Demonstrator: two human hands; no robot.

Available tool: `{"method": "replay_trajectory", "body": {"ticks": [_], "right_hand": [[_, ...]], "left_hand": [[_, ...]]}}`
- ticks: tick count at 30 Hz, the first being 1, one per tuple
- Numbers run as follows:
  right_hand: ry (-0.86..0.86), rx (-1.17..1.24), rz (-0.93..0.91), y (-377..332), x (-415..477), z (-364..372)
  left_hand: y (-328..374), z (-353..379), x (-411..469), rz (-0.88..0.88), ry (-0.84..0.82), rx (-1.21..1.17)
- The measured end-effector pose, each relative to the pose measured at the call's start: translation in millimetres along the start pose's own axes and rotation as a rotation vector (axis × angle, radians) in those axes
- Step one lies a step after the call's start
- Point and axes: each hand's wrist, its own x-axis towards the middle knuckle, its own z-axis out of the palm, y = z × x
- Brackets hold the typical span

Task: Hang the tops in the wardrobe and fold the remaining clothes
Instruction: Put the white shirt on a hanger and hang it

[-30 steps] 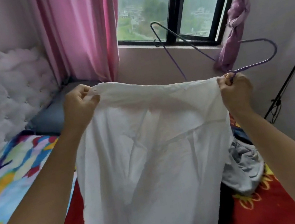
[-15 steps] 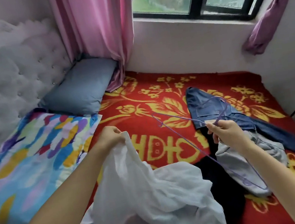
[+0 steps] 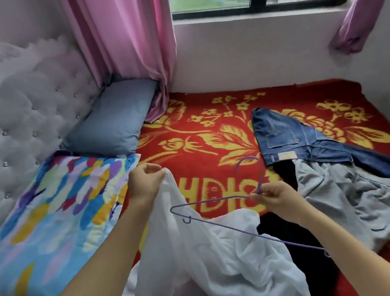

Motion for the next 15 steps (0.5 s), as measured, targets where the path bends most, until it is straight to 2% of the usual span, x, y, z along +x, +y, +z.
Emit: {"method": "replay_trajectory", "body": {"ticks": [5,8,10,13,15], "right_hand": [[0.096,-0.011,-0.039,-2.3,18.6,40.9],[0.237,-0.039,0.007,-7.0,29.2,60.5],[0.351,0.067,0.011,-6.4,35.7,61.9],[0.396,0.271,-0.114,-17.9,38.9,44.9],[0.358,0.313,-0.200,-28.1,39.2,30.4]], "left_hand": [[26.5,13.0,-34.4,0.039,0.062,-0.225],[40.4,20.7,-55.2,0.076,0.118,-0.329],[42.2,18.1,-66.1,0.126,0.177,-0.342],[29.9,7.1,-72.4,0.199,0.151,-0.208],[23.2,0.1,-73.8,0.291,0.056,0.140]]}}
